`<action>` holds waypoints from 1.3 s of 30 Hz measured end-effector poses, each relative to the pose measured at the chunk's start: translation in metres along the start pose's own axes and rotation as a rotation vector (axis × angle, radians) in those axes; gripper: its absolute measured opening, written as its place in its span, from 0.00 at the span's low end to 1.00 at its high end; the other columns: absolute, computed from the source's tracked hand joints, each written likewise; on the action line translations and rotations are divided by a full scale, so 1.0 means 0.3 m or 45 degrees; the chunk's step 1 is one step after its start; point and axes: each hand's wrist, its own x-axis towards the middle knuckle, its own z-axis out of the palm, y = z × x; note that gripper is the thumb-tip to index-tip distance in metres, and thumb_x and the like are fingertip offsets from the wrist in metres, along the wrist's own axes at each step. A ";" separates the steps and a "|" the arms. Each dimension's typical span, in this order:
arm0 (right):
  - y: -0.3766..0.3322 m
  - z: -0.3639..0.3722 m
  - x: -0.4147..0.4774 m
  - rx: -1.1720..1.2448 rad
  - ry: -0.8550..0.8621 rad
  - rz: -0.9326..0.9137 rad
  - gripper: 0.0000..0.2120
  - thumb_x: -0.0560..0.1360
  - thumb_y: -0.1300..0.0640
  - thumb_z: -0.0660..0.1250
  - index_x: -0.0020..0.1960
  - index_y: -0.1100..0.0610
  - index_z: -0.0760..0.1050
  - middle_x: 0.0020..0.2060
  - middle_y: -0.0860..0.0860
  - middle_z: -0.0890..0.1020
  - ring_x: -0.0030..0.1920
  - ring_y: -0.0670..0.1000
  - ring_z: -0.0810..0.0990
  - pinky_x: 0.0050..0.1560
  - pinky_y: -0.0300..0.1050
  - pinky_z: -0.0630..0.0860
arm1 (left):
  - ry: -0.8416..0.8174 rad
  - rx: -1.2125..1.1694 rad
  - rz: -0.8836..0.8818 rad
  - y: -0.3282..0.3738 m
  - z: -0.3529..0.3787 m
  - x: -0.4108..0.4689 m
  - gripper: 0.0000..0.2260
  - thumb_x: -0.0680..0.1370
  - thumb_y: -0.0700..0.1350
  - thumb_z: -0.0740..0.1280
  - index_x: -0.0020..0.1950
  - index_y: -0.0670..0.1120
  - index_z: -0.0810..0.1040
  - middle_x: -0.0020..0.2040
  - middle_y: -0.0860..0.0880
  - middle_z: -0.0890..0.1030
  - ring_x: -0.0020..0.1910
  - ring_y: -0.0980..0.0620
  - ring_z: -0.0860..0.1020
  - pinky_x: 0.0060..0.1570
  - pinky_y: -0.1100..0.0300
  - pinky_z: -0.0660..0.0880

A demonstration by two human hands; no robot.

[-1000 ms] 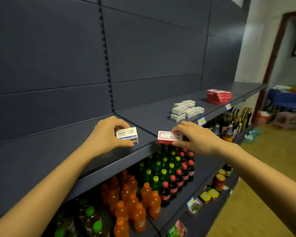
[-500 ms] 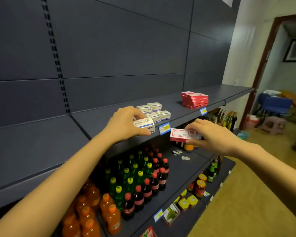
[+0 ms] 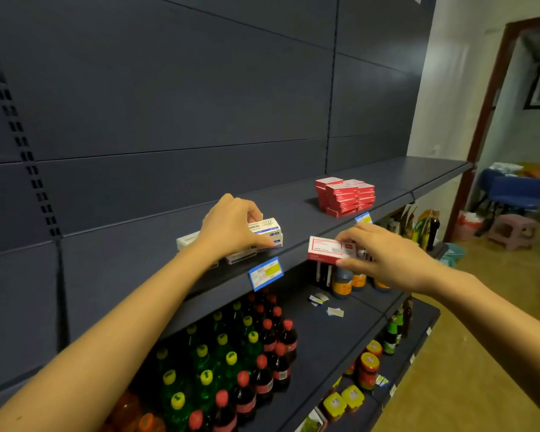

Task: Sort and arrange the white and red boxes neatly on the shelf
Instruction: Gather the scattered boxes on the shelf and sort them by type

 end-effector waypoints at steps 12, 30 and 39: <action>0.253 0.044 0.265 0.092 0.008 -0.110 0.21 0.74 0.42 0.62 0.65 0.47 0.67 0.61 0.45 0.72 0.60 0.47 0.70 0.56 0.50 0.73 | -0.004 0.393 0.077 0.010 0.073 0.107 0.19 0.67 0.61 0.70 0.54 0.54 0.77 0.55 0.54 0.77 0.55 0.54 0.70 0.47 0.60 0.65; 0.715 -0.026 0.566 0.166 0.093 -0.324 0.20 0.75 0.42 0.61 0.65 0.46 0.67 0.58 0.43 0.72 0.59 0.45 0.69 0.50 0.46 0.70 | 0.049 0.496 -0.108 0.228 0.202 0.458 0.14 0.76 0.57 0.62 0.54 0.51 0.77 0.52 0.53 0.80 0.43 0.54 0.72 0.43 0.59 0.69; 0.955 0.011 0.717 0.163 0.025 -0.378 0.21 0.74 0.42 0.62 0.64 0.48 0.69 0.59 0.46 0.75 0.58 0.47 0.72 0.55 0.50 0.73 | 0.111 0.610 -0.346 0.316 0.314 0.569 0.14 0.76 0.55 0.61 0.55 0.49 0.77 0.53 0.51 0.81 0.51 0.49 0.77 0.45 0.57 0.72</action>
